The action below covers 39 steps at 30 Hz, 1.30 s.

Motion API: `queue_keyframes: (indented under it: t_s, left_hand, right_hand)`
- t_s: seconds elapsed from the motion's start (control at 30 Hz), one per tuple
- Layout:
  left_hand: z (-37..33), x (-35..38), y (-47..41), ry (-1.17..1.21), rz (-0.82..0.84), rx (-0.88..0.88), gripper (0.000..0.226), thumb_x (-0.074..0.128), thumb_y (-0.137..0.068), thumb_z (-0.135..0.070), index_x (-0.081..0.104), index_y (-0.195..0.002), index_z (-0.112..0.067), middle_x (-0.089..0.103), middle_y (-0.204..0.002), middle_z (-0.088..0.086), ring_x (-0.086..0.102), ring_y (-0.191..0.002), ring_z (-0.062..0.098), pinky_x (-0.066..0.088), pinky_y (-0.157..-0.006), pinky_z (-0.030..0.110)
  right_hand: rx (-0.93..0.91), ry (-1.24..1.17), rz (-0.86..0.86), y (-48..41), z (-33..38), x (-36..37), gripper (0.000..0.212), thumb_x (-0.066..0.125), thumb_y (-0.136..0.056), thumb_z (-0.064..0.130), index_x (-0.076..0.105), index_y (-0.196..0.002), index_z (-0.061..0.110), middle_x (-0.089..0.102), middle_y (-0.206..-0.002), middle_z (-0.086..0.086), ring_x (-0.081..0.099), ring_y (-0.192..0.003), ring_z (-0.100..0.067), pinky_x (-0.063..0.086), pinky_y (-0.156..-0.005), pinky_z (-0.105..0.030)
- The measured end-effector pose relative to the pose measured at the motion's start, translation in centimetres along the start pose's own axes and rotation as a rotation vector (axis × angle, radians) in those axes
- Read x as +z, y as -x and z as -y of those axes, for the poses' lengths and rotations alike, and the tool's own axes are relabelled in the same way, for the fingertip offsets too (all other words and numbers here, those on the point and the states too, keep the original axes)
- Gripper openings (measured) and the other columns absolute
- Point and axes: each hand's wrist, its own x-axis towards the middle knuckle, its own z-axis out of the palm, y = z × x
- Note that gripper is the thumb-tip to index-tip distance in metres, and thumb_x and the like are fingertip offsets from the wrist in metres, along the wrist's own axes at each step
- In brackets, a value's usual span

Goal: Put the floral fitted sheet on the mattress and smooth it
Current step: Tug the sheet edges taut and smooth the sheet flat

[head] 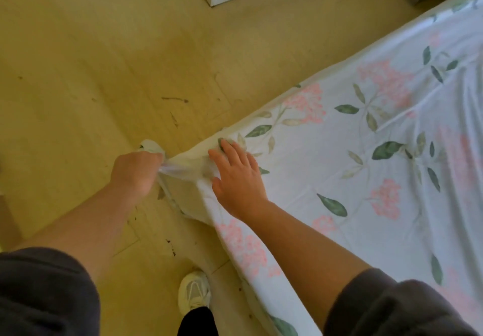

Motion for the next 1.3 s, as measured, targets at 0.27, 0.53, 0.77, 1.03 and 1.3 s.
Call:
queue_keyframes:
  t_s: [0.27,0.53,0.77,1.03,1.3]
  left_hand:
    - [-7.0,-3.2,1.7,0.555,-0.361,-0.132,0.050,0.039,-0.098,-0.030,0.032,-0.143,-0.008,0.036,-0.146,0.018,0.034,-0.132,0.036,0.037,-0.100,0.051]
    - [-25.8,-5.7,6.9,0.185,-0.266,0.469,0.078,0.041,-0.086,-0.064,0.003,-0.150,-0.039,-0.010,-0.160,0.002,-0.007,-0.146,0.032,0.010,-0.110,0.065]
    - [-43.2,-1.7,14.8,-0.018,-0.040,0.664,0.105,0.059,-0.068,-0.073,-0.010,-0.144,-0.051,-0.030,-0.154,-0.004,-0.019,-0.144,0.032,0.016,-0.107,0.068]
    - [-53.6,0.0,24.0,-0.342,-0.107,0.749,0.056,0.052,-0.084,-0.062,0.047,-0.128,-0.028,0.049,-0.125,0.001,0.053,-0.109,0.023,0.046,-0.080,0.033]
    - [-66.2,-5.7,18.1,-0.229,-0.287,0.815,0.078,0.055,-0.081,-0.059,0.018,-0.146,-0.034,0.012,-0.154,0.006,0.014,-0.141,0.033,0.033,-0.103,0.058]
  right_hand:
    - [0.297,-0.005,0.038,6.5,-6.4,1.6,0.055,0.021,-0.099,0.049,-0.001,-0.149,0.041,-0.020,-0.158,0.006,-0.022,-0.145,-0.025,-0.004,-0.108,-0.069]
    - [0.556,-0.077,0.089,22.4,-18.4,3.1,0.064,0.028,-0.093,0.063,-0.015,-0.141,0.055,-0.031,-0.153,0.016,-0.028,-0.143,-0.025,0.001,-0.106,-0.075]
    - [0.825,-0.178,0.097,44.4,-27.6,8.0,0.075,0.035,-0.086,0.072,-0.020,-0.136,0.060,-0.034,-0.152,0.017,-0.029,-0.142,-0.024,0.005,-0.105,-0.074]
    - [0.851,-0.209,0.092,64.5,-31.5,10.0,0.049,0.044,-0.092,0.057,0.035,-0.139,0.045,0.033,-0.145,0.007,0.036,-0.133,-0.018,0.049,-0.089,-0.039]
    - [0.979,-0.234,-0.099,57.5,-42.5,6.5,0.074,0.039,-0.090,0.065,-0.002,-0.148,0.044,-0.017,-0.160,0.005,-0.014,-0.147,-0.030,0.011,-0.112,-0.065]
